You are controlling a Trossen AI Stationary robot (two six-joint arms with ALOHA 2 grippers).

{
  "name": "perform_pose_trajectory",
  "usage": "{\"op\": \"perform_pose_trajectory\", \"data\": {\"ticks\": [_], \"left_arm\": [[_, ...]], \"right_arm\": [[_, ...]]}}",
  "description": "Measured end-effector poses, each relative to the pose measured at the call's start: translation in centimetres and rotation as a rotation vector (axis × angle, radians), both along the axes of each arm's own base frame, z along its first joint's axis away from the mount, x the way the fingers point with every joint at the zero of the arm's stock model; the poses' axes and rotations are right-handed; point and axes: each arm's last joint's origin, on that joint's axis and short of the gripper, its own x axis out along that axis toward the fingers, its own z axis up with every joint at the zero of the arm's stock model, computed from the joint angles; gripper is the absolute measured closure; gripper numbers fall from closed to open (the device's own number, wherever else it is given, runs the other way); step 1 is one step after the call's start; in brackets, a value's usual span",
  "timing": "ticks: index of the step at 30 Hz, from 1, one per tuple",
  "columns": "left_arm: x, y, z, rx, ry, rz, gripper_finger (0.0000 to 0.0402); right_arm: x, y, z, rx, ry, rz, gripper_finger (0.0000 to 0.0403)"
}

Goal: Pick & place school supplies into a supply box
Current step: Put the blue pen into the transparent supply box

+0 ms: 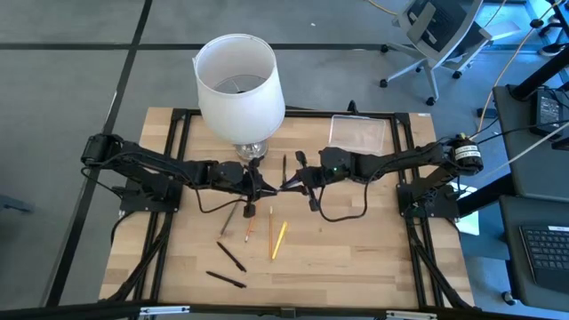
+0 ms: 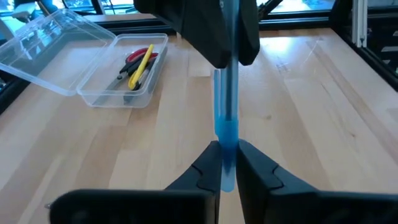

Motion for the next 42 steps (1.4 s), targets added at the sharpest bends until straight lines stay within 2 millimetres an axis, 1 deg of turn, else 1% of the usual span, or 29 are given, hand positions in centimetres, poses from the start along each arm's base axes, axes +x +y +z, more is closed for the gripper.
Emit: {"op": "perform_pose_trajectory", "data": {"ticks": [3, 6, 9, 11, 16, 19, 24, 28, 30, 34, 37, 42], "left_arm": [[0.0, 0.0, 0.0, 0.038, 0.006, -0.027, 0.036], [-0.1, 0.0, -0.2, 0.06, 0.024, -0.05, 0.0334], [-0.2, 0.0, -0.5, 0.067, 0.061, -0.053, 0.031], [-0.5, 0.0, -0.9, 0.072, 0.105, -0.045, 0.0296], [-1.1, 0.2, -1.9, 0.048, 0.225, 0.033, 0.0277], [-1.5, 0.2, -2.3, 0.004, 0.28, 0.066, 0.0275], [-2.1, 0.2, -3.0, -0.101, 0.381, 0.107, 0.028], [-2.7, 0.2, -3.5, -0.189, 0.456, 0.181, 0.0285], [-3.0, 0.2, -3.8, -0.233, 0.492, 0.209, 0.0288], [-3.4, 0.1, -4.0, -0.329, 0.541, 0.251, 0.0292], [-3.5, 0.0, -4.1, -0.38, 0.564, 0.268, 0.0295], [-3.9, 0.0, -4.4, -0.422, 0.619, 0.29, 0.0298]], "right_arm": [[0.0, 0.0, 0.0, 0.001, 0.003, -0.002, 0.0367], [-0.1, 0.0, -0.2, 0.005, 0.024, 0.002, 0.0369], [-0.2, 0.0, -0.7, 0.006, 0.077, 0.002, 0.037], [-0.5, 0.0, -1.3, 0.005, 0.143, -0.006, 0.0369], [-1.7, -0.6, -2.2, -0.071, 0.316, -0.174, 0.0366], [-3.0, -1.2, -2.1, -0.116, 0.422, -0.262, 0.0368], [-4.9, -2.3, -0.4, -0.099, 0.633, -0.381, 0.0365], [-6.4, -3.5, 0.5, -0.146, 0.81, -0.546, 0.0366], [-7.1, -4.3, 0.6, -0.143, 0.874, -0.624, 0.0367], [-8.5, -5.8, -0.2, -0.113, 1.008, -0.722, 0.0364], [-9.6, -6.9, -1.3, -0.139, 1.092, -0.782, 0.0364], [-11.3, -8.2, -3.5, -0.097, 1.182, -0.819, 0.0364]]}}
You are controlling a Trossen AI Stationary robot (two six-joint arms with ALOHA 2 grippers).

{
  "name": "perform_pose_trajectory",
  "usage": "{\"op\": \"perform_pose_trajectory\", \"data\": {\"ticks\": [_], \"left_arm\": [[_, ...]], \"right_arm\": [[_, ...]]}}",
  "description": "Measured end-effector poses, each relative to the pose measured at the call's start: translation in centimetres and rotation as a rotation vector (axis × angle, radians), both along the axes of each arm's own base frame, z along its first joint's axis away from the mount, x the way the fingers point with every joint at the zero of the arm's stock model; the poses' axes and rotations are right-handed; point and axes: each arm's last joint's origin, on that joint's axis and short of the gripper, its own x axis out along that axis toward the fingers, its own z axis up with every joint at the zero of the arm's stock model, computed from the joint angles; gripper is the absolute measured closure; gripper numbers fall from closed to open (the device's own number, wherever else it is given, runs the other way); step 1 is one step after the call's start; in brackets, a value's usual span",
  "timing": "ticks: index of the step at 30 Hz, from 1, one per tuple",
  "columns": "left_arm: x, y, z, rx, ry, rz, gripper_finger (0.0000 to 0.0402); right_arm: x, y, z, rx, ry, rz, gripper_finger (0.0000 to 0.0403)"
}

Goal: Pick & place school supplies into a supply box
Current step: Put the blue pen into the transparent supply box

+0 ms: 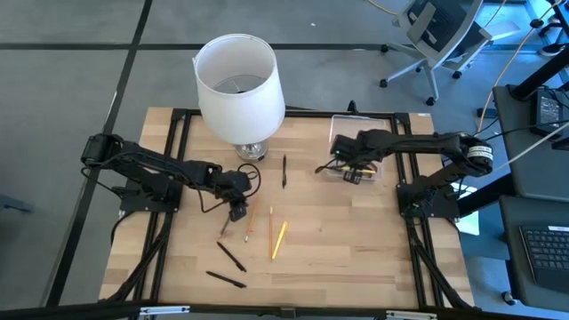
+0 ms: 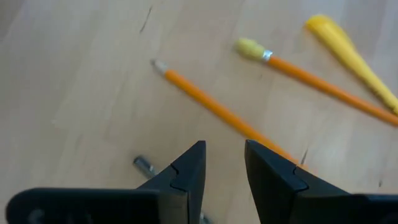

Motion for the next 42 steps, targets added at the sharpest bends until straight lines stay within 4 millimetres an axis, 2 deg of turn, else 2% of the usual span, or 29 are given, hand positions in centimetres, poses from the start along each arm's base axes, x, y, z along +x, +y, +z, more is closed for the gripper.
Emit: {"op": "perform_pose_trajectory", "data": {"ticks": [4, 12, 19, 30, 38, 42], "left_arm": [[-0.5, 0.0, -0.3, -0.014, 0.056, 0.049, 0.0298], [-1.2, 0.2, -0.6, 0.006, 0.137, 0.146, 0.0298], [-1.3, 0.2, -0.7, -0.025, 0.145, 0.208, 0.0298], [-2.3, 0.3, -2.1, -0.059, 0.193, 0.297, 0.0302], [-1.9, 0.2, -1.9, -0.059, 0.141, 0.26, 0.0302], [-1.7, -0.5, -1.8, -0.01, 0.116, 0.07, 0.0302]], "right_arm": [[-1.2, -0.6, -1.4, 0.011, 0.046, -0.04, 0.0361], [-2.0, -0.9, -3.1, 0.005, 0.04, -0.06, 0.0359], [-1.5, -1.0, -3.3, 0.013, -0.022, -0.056, 0.0352], [-1.0, -1.1, -3.3, -0.002, -0.061, -0.027, 0.035], [-1.0, -1.1, -3.3, -0.002, -0.053, -0.006, 0.0349], [-1.0, -1.1, -3.3, -0.002, -0.053, -0.006, 0.0329]]}}
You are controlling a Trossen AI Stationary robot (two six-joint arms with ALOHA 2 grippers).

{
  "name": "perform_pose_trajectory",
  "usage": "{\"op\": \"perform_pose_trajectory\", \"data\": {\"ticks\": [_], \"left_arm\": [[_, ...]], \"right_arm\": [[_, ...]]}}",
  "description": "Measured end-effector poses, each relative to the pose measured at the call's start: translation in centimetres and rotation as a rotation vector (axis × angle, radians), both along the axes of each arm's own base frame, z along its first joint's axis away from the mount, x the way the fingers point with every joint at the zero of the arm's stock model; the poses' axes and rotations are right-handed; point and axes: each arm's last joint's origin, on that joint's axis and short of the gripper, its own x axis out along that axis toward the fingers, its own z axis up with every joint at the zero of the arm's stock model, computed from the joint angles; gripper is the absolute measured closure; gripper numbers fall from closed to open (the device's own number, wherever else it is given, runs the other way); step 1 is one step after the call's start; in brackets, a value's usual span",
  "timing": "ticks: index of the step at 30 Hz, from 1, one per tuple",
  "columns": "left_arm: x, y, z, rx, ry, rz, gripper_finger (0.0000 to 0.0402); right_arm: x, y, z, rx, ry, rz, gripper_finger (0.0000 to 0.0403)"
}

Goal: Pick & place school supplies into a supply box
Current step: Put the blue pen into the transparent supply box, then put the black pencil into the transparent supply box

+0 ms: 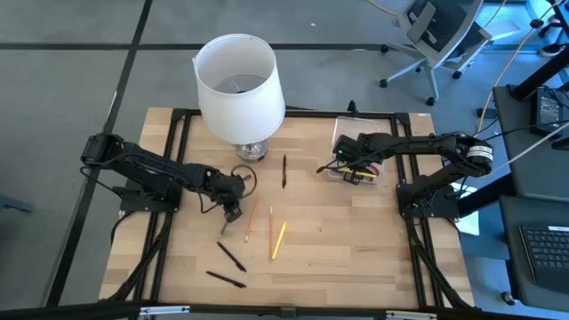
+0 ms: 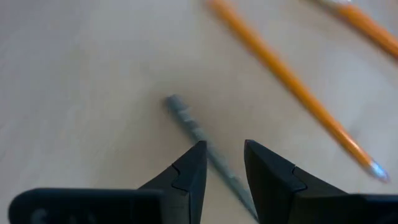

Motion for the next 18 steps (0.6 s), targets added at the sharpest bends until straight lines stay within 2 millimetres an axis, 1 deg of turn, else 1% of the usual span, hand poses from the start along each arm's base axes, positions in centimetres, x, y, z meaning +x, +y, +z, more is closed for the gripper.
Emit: {"op": "perform_pose_trajectory", "data": {"ticks": [2, 6, 8, 12, 14, 18], "left_arm": [[0.3, -0.6, 0.2, 0.028, -0.043, -0.112, 0.0302], [1.1, -1.9, 0.7, 0.022, -0.17, -0.326, 0.0302], [1.4, -2.8, 1.1, 0.031, -0.238, -0.437, 0.0302], [1.6, -4.7, 1.6, 0.087, -0.346, -0.654, 0.0302], [1.5, -5.5, 1.7, 0.12, -0.375, -0.725, 0.0302], [1.2, -6.9, 1.8, 0.151, -0.401, -0.784, 0.0302]], "right_arm": [[0.0, 0.0, 0.0, 0.0, -0.001, -0.002, 0.0314], [0.0, 0.0, 0.0, 0.001, -0.008, -0.025, 0.0285], [0.0, 0.0, 0.0, 0.001, -0.013, -0.032, 0.0277], [0.2, -0.1, 0.0, -0.003, -0.035, -0.056, 0.0274], [0.2, -0.1, 0.0, -0.004, -0.036, -0.056, 0.0274], [0.2, -0.1, 0.0, -0.004, -0.036, -0.056, 0.0274]]}}
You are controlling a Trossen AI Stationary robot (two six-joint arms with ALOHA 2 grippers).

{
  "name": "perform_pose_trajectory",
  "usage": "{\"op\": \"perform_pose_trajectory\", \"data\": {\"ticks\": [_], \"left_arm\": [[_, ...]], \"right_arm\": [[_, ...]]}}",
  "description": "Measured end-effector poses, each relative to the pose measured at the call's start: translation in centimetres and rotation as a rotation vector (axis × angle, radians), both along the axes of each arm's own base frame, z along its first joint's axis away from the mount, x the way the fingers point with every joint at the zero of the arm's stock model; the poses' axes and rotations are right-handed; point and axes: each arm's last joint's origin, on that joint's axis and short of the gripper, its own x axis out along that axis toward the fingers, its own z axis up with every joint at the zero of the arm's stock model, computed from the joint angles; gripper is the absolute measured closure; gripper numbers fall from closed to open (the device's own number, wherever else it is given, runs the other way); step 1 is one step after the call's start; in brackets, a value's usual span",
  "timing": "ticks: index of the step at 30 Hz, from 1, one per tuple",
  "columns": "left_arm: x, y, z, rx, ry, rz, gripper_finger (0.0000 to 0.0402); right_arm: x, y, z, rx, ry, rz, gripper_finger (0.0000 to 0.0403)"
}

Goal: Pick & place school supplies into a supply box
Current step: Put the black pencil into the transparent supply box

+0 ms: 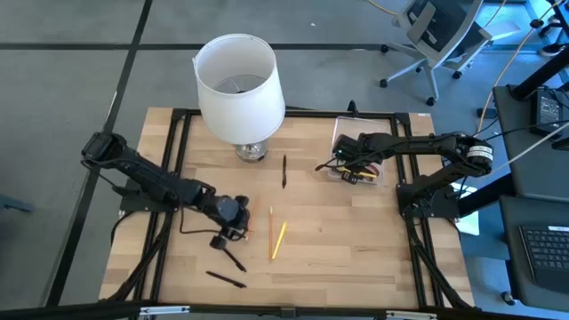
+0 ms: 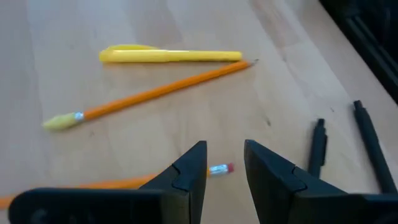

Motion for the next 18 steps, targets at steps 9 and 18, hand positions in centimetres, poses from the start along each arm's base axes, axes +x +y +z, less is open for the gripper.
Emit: {"op": "perform_pose_trajectory", "data": {"ticks": [9, 18], "left_arm": [[-0.1, -0.3, 1.9, 0.049, 0.198, 0.285, 0.0302], [1.7, 3.4, 0.8, -0.05, 0.434, 0.862, 0.0302]], "right_arm": [[0.0, 0.0, 0.0, -0.002, -0.004, 0.0, 0.0274], [0.3, -0.1, 0.1, -0.011, -0.028, 0.003, 0.0274]]}}
